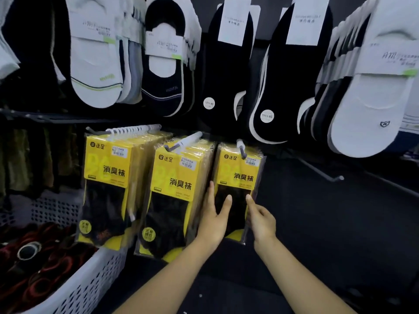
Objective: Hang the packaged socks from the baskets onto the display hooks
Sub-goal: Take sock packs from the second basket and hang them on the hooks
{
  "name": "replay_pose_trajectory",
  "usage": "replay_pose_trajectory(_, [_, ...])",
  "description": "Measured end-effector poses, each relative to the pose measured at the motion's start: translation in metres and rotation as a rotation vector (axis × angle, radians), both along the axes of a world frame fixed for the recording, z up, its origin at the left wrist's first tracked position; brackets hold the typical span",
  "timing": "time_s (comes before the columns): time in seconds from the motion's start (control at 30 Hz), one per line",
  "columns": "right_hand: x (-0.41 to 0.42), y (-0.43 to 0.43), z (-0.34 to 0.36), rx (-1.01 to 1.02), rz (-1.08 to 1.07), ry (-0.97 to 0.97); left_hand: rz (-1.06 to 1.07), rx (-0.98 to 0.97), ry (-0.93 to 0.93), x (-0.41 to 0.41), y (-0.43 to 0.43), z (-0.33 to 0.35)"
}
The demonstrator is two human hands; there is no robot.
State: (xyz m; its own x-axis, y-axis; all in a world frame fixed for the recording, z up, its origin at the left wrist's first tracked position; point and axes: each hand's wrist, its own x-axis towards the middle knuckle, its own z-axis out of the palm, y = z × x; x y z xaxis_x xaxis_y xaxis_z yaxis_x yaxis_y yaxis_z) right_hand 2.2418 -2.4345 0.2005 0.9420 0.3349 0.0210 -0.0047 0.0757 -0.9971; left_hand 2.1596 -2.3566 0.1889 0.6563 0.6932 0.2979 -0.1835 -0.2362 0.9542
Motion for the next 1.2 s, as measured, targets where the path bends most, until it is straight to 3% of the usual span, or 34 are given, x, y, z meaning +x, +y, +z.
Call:
replay_pose_trajectory(0.27, [-0.045,-0.073,-0.047,-0.136,0.095,-0.028,-0.072,0.063,0.149,-0.081,-0.048,-0.054])
replay_pose_trajectory(0.53, [-0.145,-0.173,-0.149,-0.524,0.469,0.200,-0.229,0.054,0.526,-0.234,-0.096,-0.178])
replay_pose_trajectory(0.63, [-0.173,-0.200,-0.191,-0.736,0.581,0.238,-0.208,0.174,0.701,-0.285,-0.101,-0.217])
replay_pose_trajectory(0.73, [-0.191,-0.213,-0.222,-0.913,0.650,0.145,-0.201,0.238,0.810,-0.315,-0.097,-0.244])
replay_pose_trajectory(0.9, [-0.208,-0.215,-0.246,-0.900,0.659,0.137,-0.238,0.508,1.163,-0.334,-0.086,-0.265])
replay_pose_trajectory(0.97, [-0.210,-0.214,-0.249,-0.876,0.698,0.121,-0.284,0.525,1.158,-0.337,-0.086,-0.268])
replay_pose_trajectory(1.07, [-0.211,-0.217,-0.248,-0.857,0.796,0.128,-0.311,0.393,1.066,-0.338,-0.089,-0.265])
replay_pose_trajectory(1.2, [-0.212,-0.217,-0.236,-0.716,0.690,0.166,-0.187,0.210,0.832,-0.330,-0.086,-0.242])
